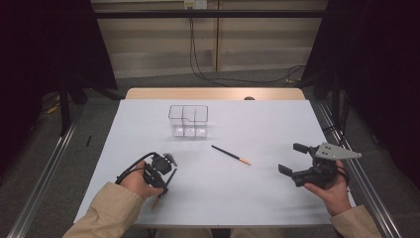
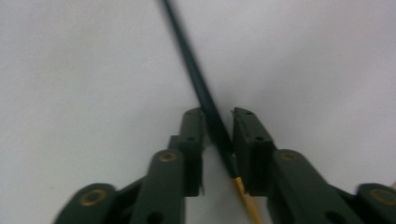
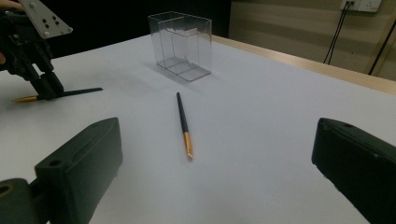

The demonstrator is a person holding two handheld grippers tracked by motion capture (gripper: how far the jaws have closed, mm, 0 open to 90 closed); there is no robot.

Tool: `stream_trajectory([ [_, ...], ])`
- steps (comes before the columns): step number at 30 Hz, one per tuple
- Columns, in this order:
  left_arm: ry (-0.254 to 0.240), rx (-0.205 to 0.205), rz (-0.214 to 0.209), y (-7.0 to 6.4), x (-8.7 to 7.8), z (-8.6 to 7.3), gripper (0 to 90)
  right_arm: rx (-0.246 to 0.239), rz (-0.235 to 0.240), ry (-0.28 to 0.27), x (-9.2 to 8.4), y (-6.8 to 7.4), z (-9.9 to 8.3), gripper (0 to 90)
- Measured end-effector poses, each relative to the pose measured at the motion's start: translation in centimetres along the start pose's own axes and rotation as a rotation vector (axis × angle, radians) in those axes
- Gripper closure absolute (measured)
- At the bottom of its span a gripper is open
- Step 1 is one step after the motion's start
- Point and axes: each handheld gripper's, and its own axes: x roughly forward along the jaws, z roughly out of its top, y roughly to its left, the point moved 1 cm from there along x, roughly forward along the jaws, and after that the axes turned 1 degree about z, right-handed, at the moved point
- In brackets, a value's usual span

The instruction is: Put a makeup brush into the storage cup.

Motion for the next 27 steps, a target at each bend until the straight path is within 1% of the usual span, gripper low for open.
stream_trajectory([
  [2,0.0,0.002,-0.007,0.0,0.0,0.0,83.0,0.0,0.0,0.001,0.0,0.0,0.0,1.2],
  [9,-0.007,0.02,-0.041,0.4,0.0,-0.1,83.5,-0.001,0.003,0.001,0.0,0.0,0.0,1.1],
  [10,-0.007,0.028,-0.037,0.5,-0.1,-0.1,83.6,-0.002,0.003,0.002,0.1,0.0,0.0,1.2],
  [12,-0.007,0.022,-0.049,0.6,0.0,-0.1,83.6,-0.003,0.005,0.003,0.1,0.0,0.0,1.1],
  [15,-0.006,0.021,-0.039,0.7,-0.1,0.1,83.6,0.004,0.002,0.004,0.0,-0.1,0.0,1.1],
  [20,-0.032,0.025,-0.047,0.9,-0.4,0.3,83.7,0.002,0.002,0.005,0.0,-0.1,0.0,1.2],
  [27,-0.047,0.067,-0.059,0.7,-0.9,1.2,83.7,0.003,0.002,0.003,-0.1,-0.2,0.0,1.1],
])
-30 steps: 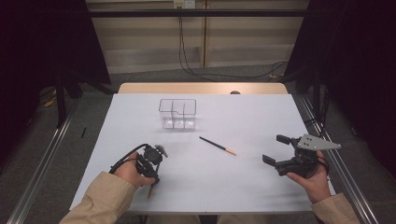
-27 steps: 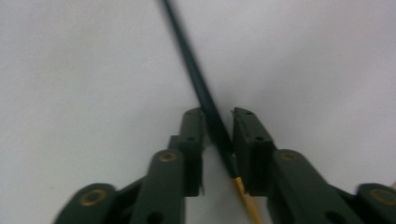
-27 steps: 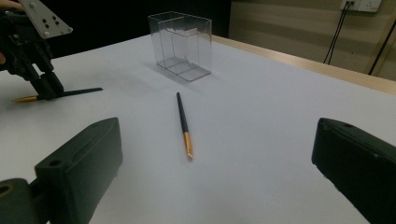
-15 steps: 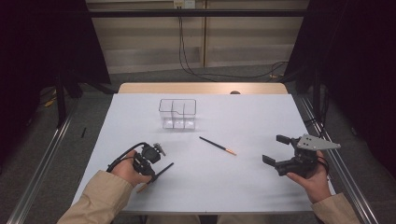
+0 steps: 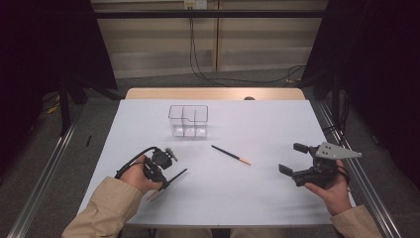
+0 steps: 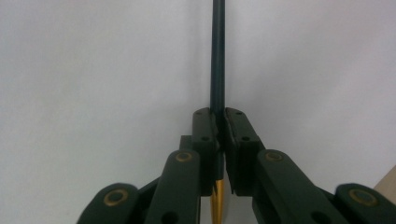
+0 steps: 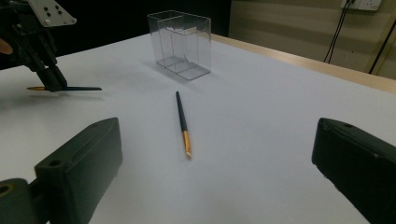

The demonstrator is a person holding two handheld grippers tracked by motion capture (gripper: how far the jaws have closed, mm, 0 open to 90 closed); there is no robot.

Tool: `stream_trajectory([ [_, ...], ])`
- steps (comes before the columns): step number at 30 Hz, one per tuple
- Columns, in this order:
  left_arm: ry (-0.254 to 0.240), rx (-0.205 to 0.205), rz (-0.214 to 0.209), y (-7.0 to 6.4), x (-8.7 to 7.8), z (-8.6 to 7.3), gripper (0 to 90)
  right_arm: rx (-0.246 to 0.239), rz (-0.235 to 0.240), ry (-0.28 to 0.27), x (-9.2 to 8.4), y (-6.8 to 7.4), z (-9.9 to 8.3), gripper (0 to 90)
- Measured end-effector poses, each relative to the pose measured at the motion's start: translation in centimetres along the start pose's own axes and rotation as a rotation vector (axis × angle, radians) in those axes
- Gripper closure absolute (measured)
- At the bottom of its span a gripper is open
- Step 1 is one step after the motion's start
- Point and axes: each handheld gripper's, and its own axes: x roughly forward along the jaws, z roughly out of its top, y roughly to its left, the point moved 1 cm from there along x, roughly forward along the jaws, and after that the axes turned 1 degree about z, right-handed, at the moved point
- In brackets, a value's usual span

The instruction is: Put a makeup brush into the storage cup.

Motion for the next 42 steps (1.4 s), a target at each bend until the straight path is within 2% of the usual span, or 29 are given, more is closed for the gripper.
stream_trajectory([
  [5,-0.011,0.033,-0.007,-0.2,-0.1,0.9,83.6,0.001,-0.002,0.004,0.0,0.0,0.0,1.1],
  [14,-0.019,0.068,-0.029,-0.8,0.0,2.3,83.6,0.001,-0.001,0.003,0.0,-0.1,-0.1,1.1],
  [24,-0.023,0.15,-0.038,-1.9,0.0,4.2,83.6,-0.005,0.012,0.019,0.2,-0.2,0.0,1.1],
  [27,-0.017,0.191,-0.037,-2.1,-0.1,4.7,83.6,-0.007,0.015,0.025,0.2,-0.2,-0.1,1.1],
  [31,-0.03,0.211,-0.043,-2.7,-0.1,5.4,83.6,-0.009,0.02,0.025,0.4,-0.2,0.0,1.1],
  [35,-0.021,0.27,-0.052,-3.2,-0.1,6.2,83.6,-0.009,0.026,0.03,0.5,-0.2,-0.1,1.1],
  [40,-0.038,0.292,-0.058,-3.8,0.0,7.2,83.6,-0.011,0.03,0.037,0.7,-0.2,-0.1,1.1],
  [42,-0.025,0.319,-0.059,-4.1,0.0,7.7,83.6,-0.01,0.033,0.036,0.8,-0.2,0.0,1.1],
])
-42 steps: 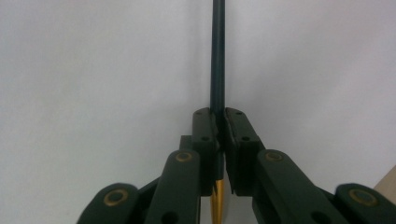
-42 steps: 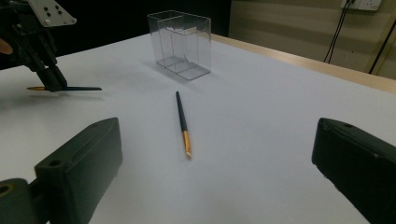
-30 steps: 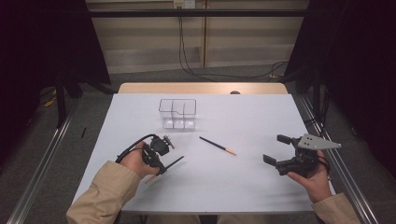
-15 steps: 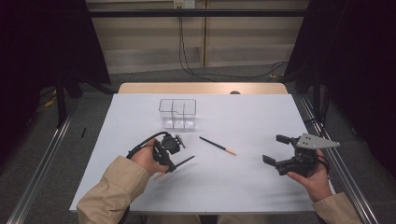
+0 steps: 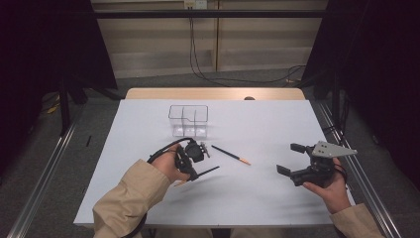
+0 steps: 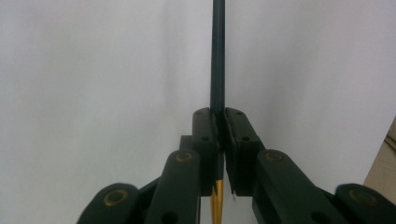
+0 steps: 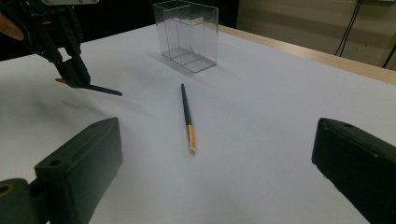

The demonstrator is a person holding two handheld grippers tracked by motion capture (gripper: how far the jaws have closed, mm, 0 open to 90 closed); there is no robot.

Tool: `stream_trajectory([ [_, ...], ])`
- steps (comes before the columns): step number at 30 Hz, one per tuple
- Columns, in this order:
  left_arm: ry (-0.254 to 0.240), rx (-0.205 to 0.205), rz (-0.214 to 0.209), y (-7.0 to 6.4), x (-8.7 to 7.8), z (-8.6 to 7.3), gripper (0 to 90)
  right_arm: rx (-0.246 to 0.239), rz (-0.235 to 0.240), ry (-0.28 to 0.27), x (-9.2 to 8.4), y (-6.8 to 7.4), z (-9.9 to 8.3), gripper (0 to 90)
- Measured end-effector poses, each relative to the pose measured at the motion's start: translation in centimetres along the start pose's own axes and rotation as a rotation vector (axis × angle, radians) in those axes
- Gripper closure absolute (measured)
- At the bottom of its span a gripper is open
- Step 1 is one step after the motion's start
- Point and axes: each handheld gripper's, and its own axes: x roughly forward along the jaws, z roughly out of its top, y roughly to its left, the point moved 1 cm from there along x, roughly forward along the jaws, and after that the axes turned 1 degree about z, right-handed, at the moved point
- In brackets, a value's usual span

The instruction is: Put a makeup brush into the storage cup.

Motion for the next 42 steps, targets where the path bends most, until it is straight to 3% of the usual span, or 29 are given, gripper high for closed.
stream_trajectory([
  [7,-0.007,0.042,-0.009,-0.3,0.2,1.5,83.6,0.012,0.021,0.017,0.3,0.0,0.0,1.2],
  [18,-0.018,0.087,-0.011,-0.7,0.3,2.4,83.6,-0.011,0.043,0.043,1.2,0.4,0.3,1.2],
  [29,0.006,0.155,-0.024,-1.2,0.3,3.6,83.6,-0.01,0.064,0.064,1.6,0.4,0.6,1.3],
  [42,0.014,0.157,-0.035,-1.4,0.2,3.9,83.6,-0.043,0.13,0.16,2.8,0.9,0.8,1.3],
])
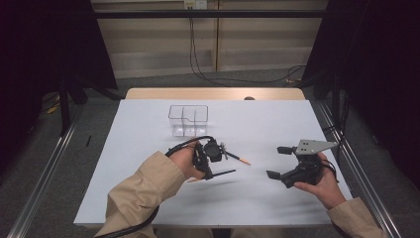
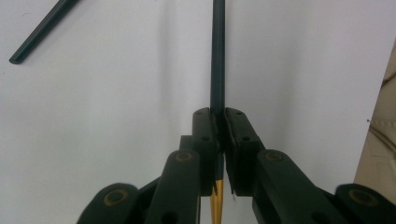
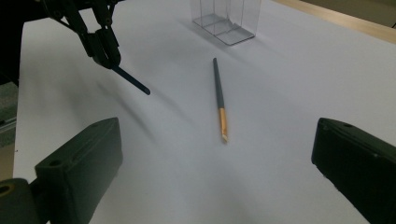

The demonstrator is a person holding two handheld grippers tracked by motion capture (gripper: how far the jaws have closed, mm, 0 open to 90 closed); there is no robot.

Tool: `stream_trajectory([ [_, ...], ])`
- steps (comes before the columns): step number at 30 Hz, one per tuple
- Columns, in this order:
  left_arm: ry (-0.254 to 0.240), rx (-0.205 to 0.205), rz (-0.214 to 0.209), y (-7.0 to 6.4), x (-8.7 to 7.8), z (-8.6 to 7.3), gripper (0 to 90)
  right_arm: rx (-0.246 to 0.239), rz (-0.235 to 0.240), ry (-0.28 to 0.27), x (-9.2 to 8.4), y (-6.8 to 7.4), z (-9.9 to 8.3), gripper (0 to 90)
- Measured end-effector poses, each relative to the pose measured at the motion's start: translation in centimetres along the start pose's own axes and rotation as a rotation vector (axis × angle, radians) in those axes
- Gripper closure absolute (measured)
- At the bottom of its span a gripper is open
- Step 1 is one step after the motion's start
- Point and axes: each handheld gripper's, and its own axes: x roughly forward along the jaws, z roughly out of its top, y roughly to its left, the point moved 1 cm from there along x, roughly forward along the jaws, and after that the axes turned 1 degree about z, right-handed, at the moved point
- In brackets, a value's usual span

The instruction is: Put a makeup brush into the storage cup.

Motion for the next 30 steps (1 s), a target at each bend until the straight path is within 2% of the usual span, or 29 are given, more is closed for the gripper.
stream_trajectory([
  [8,0.007,0.004,-0.005,-0.1,0.3,0.2,83.6,-0.032,0.033,0.071,0.8,0.2,0.4,1.5],
  [11,0.014,0.01,-0.008,-0.1,0.4,0.5,83.6,-0.048,0.045,0.116,1.0,0.3,0.7,1.6],
  [22,0.015,0.027,-0.013,-0.2,0.6,1.3,83.6,-0.132,0.101,0.268,2.3,0.7,2.1,2.1],
  [27,0.019,0.033,-0.01,-0.3,0.8,1.6,83.6,-0.169,0.135,0.314,2.8,1.1,2.8,4.2],
  [28,0.023,0.039,-0.026,-0.3,0.7,1.6,83.6,-0.174,0.14,0.323,3.0,1.2,2.9,4.6],
  [30,0.019,0.034,-0.015,-0.3,0.8,1.7,83.6,-0.19,0.148,0.342,3.2,1.5,3.2,5.6],
])
